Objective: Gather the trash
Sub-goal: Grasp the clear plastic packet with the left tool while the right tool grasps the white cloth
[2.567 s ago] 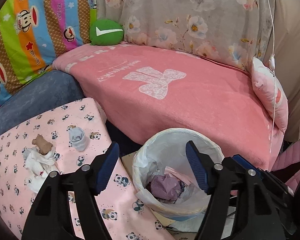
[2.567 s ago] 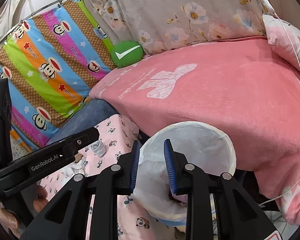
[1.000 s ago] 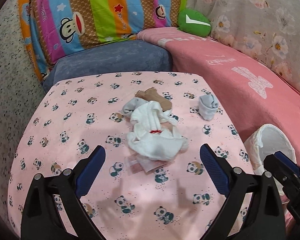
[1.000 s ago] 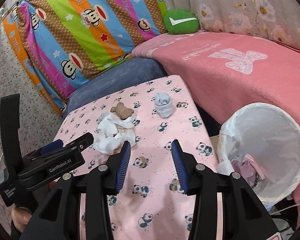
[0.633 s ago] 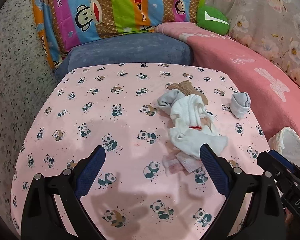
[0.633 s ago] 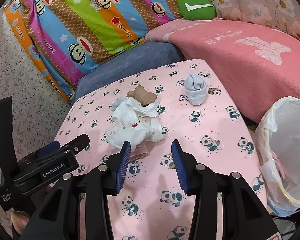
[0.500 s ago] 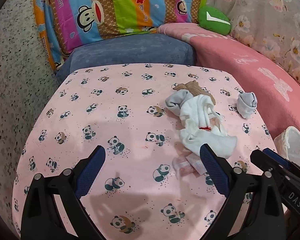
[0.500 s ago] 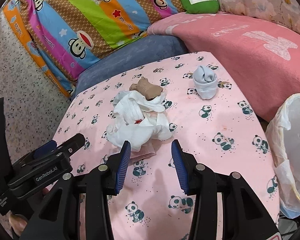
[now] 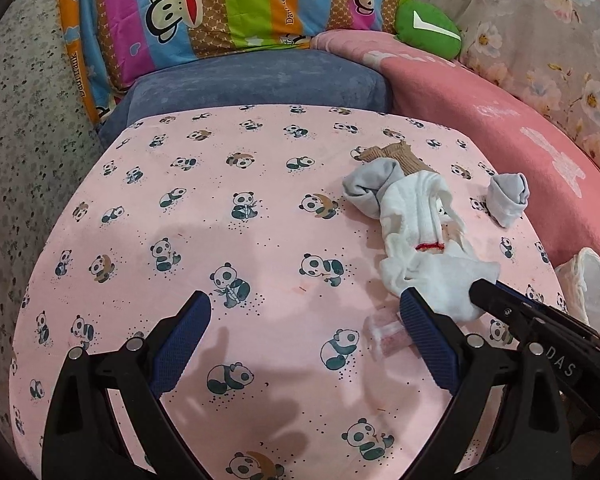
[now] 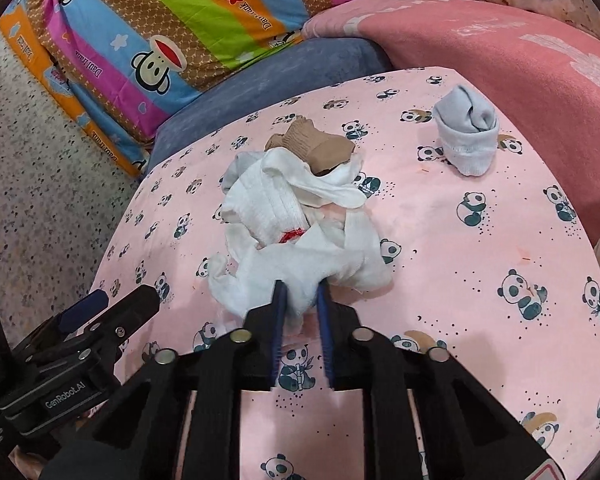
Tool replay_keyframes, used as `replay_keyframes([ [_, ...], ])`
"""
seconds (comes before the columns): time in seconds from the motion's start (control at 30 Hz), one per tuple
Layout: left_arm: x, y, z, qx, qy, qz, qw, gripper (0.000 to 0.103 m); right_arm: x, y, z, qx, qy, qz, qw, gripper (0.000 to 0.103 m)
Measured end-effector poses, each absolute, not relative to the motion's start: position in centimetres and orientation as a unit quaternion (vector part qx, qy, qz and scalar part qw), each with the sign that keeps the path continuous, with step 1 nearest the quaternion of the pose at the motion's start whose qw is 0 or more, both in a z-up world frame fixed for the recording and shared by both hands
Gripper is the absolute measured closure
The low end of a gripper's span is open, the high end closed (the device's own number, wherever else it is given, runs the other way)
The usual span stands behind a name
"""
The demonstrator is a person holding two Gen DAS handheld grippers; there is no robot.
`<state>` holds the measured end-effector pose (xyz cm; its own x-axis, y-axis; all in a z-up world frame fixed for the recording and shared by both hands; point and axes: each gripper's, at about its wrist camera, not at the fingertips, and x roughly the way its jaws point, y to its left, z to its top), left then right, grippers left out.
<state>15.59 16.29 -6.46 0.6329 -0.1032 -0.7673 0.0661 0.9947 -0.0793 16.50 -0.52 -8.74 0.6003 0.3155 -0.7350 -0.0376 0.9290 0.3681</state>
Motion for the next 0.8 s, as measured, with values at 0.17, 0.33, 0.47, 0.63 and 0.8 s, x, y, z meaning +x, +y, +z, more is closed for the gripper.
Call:
replay_keyframes([
  [0.17,15.5,14.9,-6.6,-0.014,0.43,-0.064,0.9,0.012,15.5,-2.2,-6.5,0.17,0.389,0.084,0.902,0.094],
  [0.33,15.7,12.7,-7.2,-0.012,0.441,-0.088,0.893,0.012,14.3,-4.7,-4.3,0.181,0.36,0.059,0.913,0.094],
  [0.47,16.2,10.9,-7.7,-0.016,0.448,-0.114,0.887,0.012,13.5,-6.9,-3.5,0.192,0.352,0.042,0.915,0.094],
  [0.63,17.1,9.1,-9.0,-0.02,0.464,-0.134,0.876,0.012,12.5,-9.1,-3.5,0.207,0.352,0.029,0.912,0.094],
  [0.8,17.0,8.0,-9.8,-0.013,0.477,-0.15,0.866,0.034,11.7,-10.2,-4.0,0.213,0.354,0.023,0.91,0.094],
])
